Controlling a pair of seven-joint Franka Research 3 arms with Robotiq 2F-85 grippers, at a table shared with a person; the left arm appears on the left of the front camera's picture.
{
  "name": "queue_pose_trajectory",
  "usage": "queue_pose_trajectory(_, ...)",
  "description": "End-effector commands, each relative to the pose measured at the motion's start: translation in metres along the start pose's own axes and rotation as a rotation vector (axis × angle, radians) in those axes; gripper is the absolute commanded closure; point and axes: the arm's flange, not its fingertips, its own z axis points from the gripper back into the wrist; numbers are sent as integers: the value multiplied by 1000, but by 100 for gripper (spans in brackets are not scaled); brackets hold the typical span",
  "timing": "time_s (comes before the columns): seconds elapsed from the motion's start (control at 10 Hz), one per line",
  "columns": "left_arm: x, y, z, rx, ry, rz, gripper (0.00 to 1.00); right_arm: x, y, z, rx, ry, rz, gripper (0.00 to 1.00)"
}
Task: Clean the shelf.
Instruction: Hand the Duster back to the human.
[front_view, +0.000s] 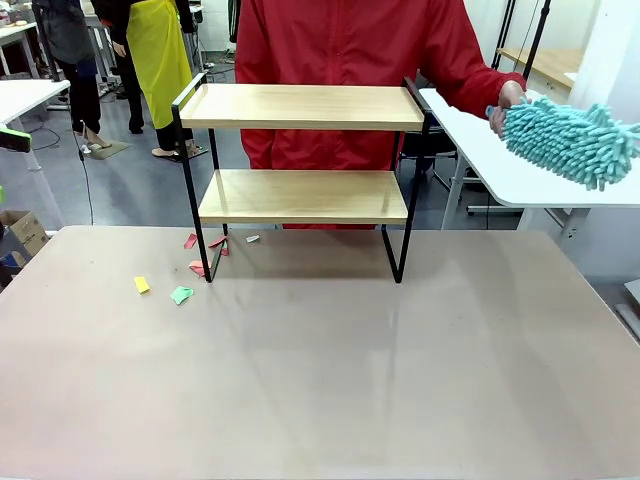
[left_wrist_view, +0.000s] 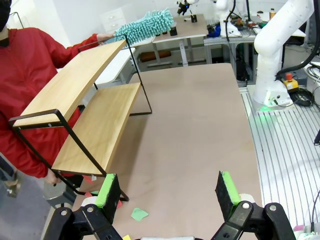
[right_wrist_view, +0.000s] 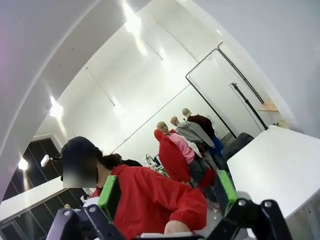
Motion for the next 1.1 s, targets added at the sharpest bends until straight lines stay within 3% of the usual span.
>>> queue_pose_trajectory(0.0,1,1,-1,7,-25,-14,0,2,5,4,0,1,14,0)
queue_pose_trajectory(1.0,1,1,-1,7,-25,-14,0,2,5,4,0,1,14,0)
